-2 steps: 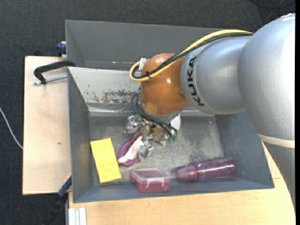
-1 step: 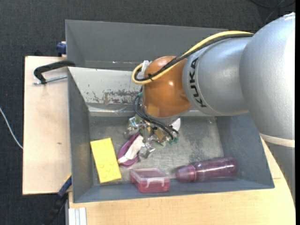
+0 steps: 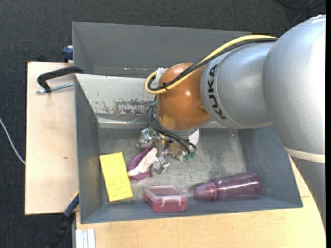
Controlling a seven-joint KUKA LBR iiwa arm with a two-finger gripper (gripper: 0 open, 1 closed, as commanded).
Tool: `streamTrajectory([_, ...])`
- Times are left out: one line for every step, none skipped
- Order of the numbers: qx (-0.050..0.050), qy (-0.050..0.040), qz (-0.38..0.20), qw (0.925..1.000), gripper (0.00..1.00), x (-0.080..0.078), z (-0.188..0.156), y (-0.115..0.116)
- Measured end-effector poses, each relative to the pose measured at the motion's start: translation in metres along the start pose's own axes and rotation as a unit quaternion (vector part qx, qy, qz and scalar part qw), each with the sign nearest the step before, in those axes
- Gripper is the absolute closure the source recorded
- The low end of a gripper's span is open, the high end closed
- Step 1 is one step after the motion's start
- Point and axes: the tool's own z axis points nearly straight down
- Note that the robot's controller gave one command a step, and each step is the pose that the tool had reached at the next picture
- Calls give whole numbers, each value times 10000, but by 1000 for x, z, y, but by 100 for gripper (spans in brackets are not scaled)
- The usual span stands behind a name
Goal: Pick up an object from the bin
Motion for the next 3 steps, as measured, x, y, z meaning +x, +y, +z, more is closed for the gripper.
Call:
streamTrajectory([-1, -20, 2, 10000, 100, -1, 0, 0])
streamTrajectory([-2, -27, 3, 10000, 100, -1, 1, 0])
streamTrajectory([-2, -30, 3, 10000, 100, -1, 1, 0])
